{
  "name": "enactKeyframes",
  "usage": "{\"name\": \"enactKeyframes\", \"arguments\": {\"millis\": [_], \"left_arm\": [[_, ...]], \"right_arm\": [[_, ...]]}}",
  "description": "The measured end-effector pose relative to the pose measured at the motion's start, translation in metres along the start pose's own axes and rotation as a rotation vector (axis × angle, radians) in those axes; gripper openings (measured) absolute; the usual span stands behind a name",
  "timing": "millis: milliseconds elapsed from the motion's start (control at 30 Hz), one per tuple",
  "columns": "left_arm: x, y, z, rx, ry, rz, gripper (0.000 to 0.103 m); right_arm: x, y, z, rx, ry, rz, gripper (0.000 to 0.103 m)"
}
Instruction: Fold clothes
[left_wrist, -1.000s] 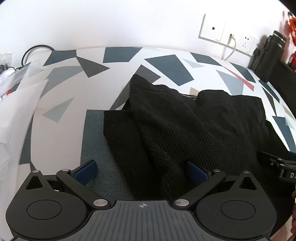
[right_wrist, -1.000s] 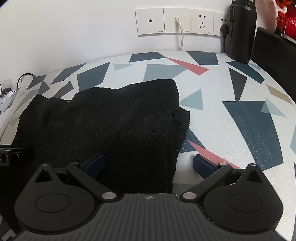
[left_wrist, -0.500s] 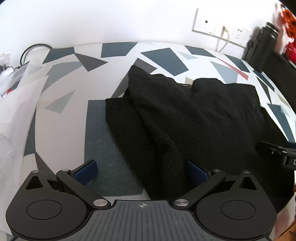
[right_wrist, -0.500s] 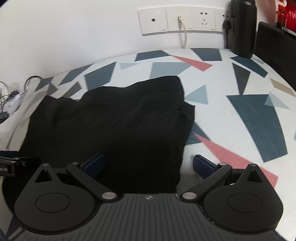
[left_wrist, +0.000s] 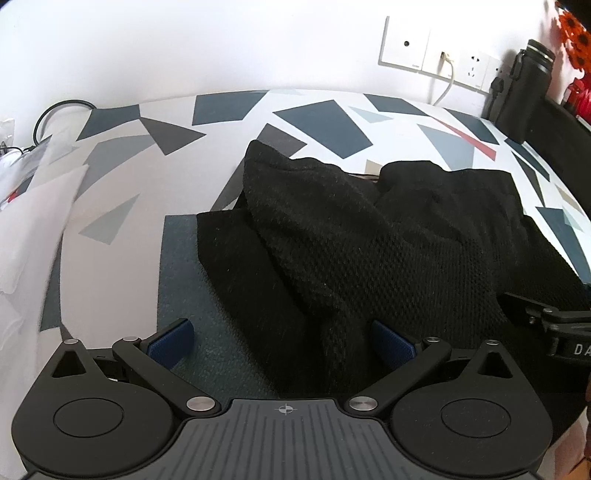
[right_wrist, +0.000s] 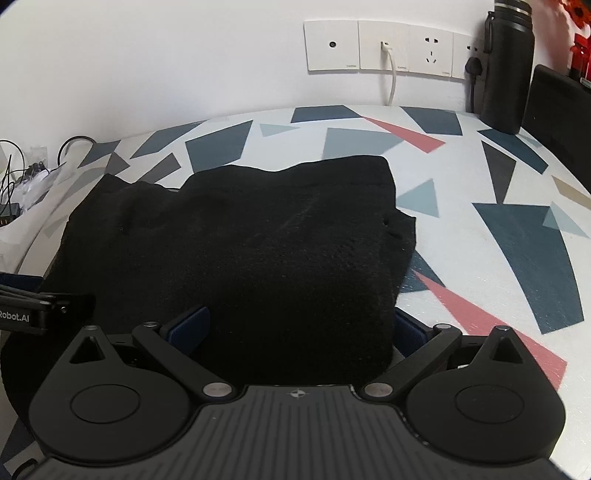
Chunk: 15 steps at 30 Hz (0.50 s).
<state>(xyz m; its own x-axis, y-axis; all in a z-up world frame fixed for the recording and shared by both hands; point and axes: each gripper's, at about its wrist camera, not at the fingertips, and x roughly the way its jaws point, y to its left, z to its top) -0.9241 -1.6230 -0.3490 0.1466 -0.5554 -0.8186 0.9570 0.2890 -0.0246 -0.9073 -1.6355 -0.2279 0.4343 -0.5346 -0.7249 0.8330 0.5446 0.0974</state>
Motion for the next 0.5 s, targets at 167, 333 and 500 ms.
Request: {"name": "enactKeyframes", "arguments": {"millis": [167, 333, 500], "left_arm": [[-0.002, -0.005, 0.002, 0.015, -0.02, -0.021, 0.081], [-0.006, -0.012, 0.005, 0.009, -0.03, -0.112, 0.03], [-0.008, 0.01, 0.007, -0.152, -0.016, -0.211, 0.019]], "right_arm": [[-0.003, 0.009, 0.002, -0.018, -0.005, 0.034, 0.077], [-0.005, 0.012, 0.004, -0.009, 0.004, 0.081, 0.051], [-0.003, 0.014, 0.01, 0.018, 0.033, 0.145, 0.031]]}}
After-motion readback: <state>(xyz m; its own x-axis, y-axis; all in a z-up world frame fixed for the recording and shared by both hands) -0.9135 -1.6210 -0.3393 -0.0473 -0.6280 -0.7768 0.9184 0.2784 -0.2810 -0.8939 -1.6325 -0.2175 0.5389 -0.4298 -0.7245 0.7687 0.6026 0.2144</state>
